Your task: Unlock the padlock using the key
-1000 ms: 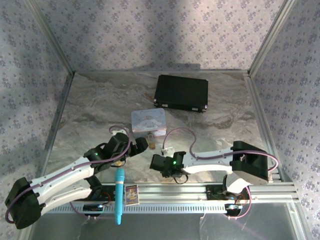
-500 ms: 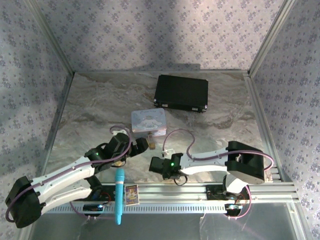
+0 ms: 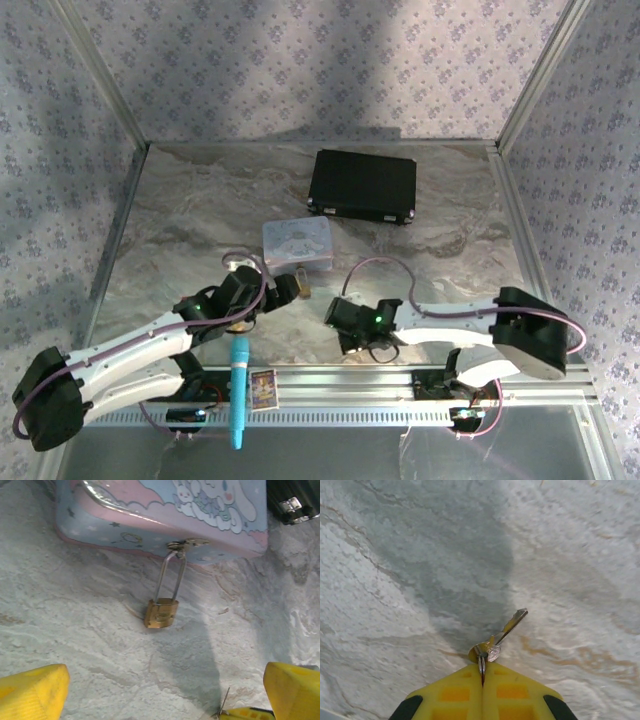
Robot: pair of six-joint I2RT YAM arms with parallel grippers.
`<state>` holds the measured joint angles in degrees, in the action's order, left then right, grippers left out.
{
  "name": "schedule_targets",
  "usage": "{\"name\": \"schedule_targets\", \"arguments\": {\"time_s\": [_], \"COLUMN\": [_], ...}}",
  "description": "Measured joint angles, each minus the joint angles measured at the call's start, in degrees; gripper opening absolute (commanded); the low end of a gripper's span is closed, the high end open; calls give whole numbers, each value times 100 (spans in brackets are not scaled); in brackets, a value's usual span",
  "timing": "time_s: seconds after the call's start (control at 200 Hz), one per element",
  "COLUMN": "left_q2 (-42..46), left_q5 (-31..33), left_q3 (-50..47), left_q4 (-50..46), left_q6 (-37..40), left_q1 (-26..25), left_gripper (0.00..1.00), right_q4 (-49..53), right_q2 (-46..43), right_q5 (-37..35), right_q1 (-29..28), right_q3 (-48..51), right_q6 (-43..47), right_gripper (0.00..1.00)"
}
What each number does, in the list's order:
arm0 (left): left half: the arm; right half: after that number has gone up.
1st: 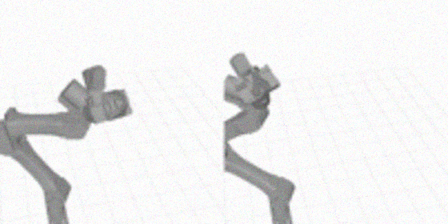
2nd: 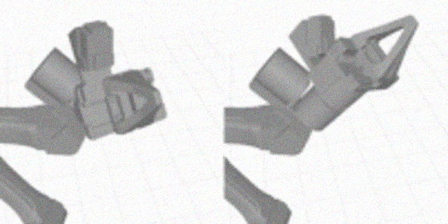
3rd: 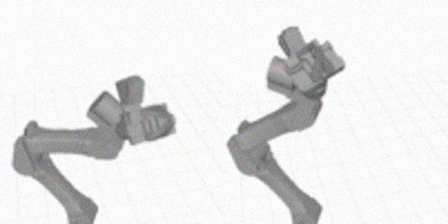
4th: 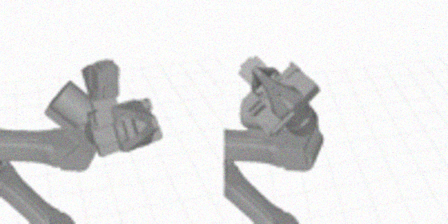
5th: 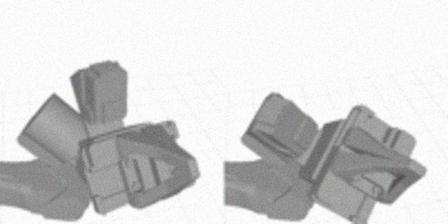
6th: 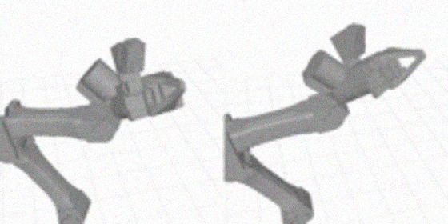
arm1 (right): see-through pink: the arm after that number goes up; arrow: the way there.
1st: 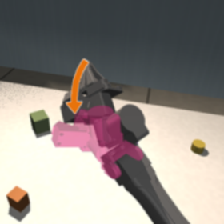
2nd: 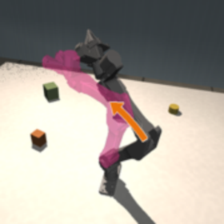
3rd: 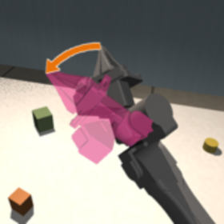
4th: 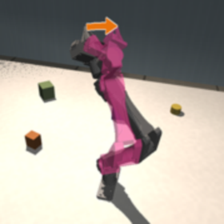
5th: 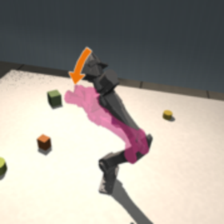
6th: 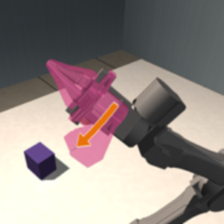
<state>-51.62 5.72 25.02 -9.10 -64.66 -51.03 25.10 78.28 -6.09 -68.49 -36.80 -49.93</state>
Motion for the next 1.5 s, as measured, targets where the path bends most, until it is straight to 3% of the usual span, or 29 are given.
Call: {"name": "schedule_targets", "arguments": {"time_s": [0.285,0.535,0.61,0.745,1.079,1.214,1.499], "left_q2": [0,-26,-122,-492,-1056,-1211,-1515], "left_q5": [13,-31,-85,-304,-688,-918,-1198], "left_q3": [-385,-662,-660,-575,-55,116,157], "left_q4": [1038,1893,2107,2358,2857,2990,2931], "left_q6": [-516,-1276,-1449,-1650,-1659,-1622,-1635], "left_q1": [-52,-52,-52,-55,-433,-466,-503], "left_gripper": [95,95,93,80,77,60,36], "right_q4": [76,413,549,728,1097,1132,1211], "right_q2": [-1235,-1281,-1167,-1010,-492,-367,-299], "right_q5": [1163,2594,2949,3453,3849,3775,3366], "right_q1": [1340,2142,2164,2164,2026,1945,1906], "right_q3": [245,-118,-472,-1012,-1733,-1864,-2068], "right_q6": [1626,2452,2693,3112,3707,3777,3825], "right_gripper": [0,0,0,0,0,0,0]}}
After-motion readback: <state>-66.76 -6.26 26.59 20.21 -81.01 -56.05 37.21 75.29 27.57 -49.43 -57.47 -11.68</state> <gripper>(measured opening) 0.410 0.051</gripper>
